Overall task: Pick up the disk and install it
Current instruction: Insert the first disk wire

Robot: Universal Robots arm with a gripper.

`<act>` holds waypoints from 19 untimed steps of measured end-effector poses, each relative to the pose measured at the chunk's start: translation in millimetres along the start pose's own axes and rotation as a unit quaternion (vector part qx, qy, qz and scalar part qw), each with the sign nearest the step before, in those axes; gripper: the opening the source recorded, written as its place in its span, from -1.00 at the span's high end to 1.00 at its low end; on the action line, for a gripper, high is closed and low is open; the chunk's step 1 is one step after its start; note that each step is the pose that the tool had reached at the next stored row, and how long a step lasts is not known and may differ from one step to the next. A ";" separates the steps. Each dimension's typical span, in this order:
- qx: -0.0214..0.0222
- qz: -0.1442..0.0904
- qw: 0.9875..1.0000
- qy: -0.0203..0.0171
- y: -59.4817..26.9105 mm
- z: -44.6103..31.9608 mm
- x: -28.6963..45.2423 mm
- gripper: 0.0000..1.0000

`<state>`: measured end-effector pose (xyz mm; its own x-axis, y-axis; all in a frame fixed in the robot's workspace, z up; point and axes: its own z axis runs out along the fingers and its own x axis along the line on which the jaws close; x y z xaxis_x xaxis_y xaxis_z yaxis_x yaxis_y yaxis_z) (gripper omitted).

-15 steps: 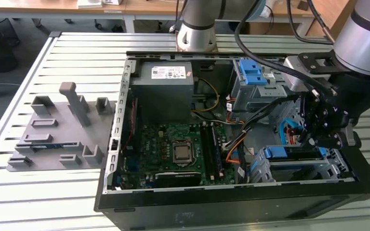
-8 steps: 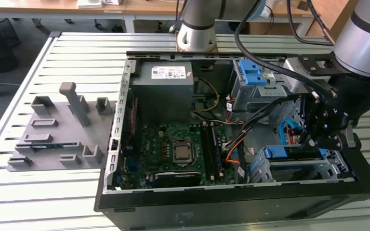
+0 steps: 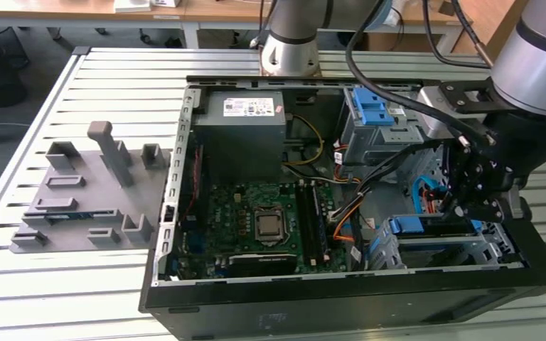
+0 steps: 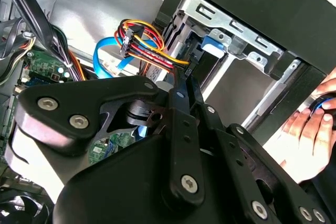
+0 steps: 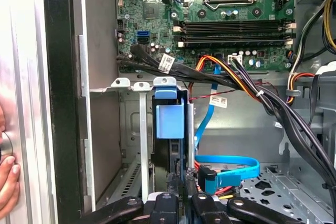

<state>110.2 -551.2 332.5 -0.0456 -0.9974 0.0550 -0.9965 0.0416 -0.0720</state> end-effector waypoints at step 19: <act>0.000 0.000 1.000 -0.003 0.5 5.6 -0.3 0.67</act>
<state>110.1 -551.2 326.9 -0.0456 -0.9977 0.0492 -0.9965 0.0420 -0.0717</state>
